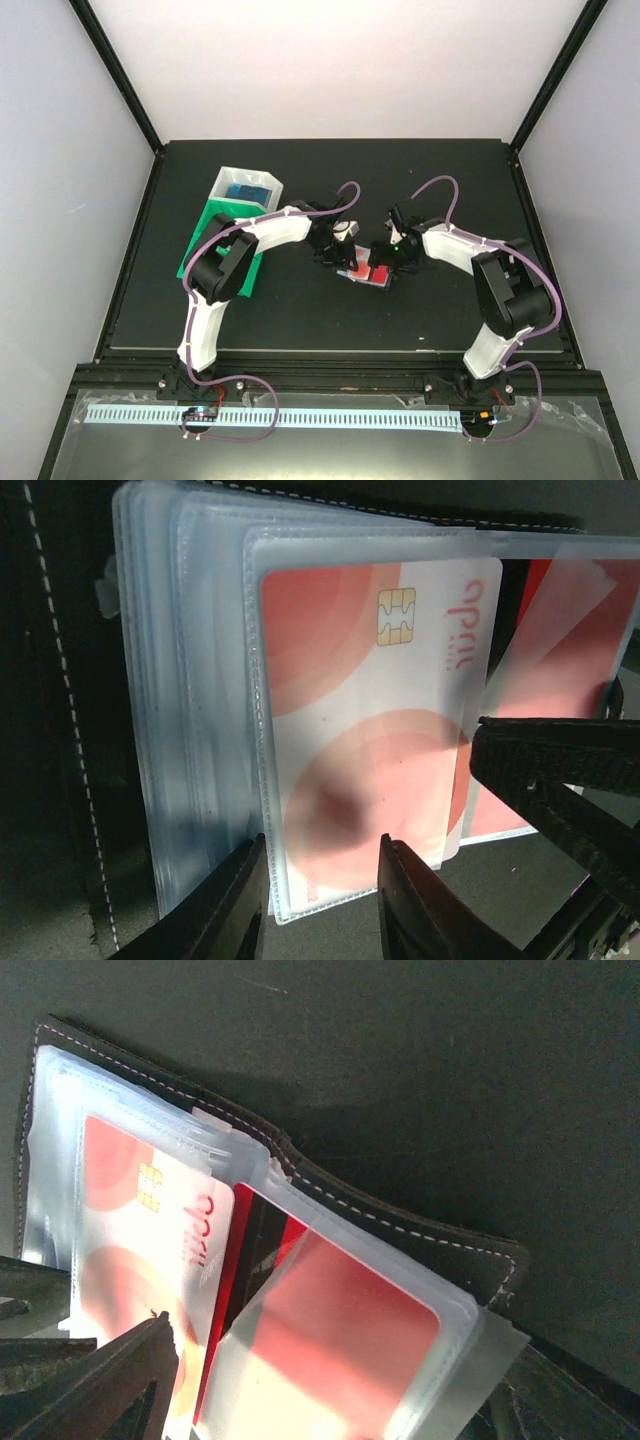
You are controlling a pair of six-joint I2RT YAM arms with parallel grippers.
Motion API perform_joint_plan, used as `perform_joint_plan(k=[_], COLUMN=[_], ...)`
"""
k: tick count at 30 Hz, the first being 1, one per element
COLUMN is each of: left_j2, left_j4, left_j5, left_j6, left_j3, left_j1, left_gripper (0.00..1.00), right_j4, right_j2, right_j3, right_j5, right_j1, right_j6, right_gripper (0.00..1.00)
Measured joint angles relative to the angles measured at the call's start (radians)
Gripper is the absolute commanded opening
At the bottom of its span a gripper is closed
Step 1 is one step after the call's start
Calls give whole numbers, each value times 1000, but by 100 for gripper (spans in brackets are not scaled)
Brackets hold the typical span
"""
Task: Put the credit cards into the card holder
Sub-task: Turn over the card slot in the card holder.
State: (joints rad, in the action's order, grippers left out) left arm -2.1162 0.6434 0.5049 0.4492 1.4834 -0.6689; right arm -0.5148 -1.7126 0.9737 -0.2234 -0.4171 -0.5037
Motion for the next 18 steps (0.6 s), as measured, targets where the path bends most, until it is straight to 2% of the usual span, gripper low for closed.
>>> perform_joint_plan(k=[5, 10, 18], left_j2=[0, 1, 7], left_j4=[0, -2, -10], left_j5=[2, 7, 7], left_j6=[2, 16, 31], left_j3=[0, 1, -2], left_j1=[0, 0, 0], left_gripper=[36, 41, 43], right_j4=[-26, -47, -64], right_j2=[-31, -46, -64], right_j3=[36, 54, 68], right_j5=[32, 68, 96], right_j1=[-18, -31, -38], right_j6=[11, 12, 11], right_gripper=[74, 70, 67])
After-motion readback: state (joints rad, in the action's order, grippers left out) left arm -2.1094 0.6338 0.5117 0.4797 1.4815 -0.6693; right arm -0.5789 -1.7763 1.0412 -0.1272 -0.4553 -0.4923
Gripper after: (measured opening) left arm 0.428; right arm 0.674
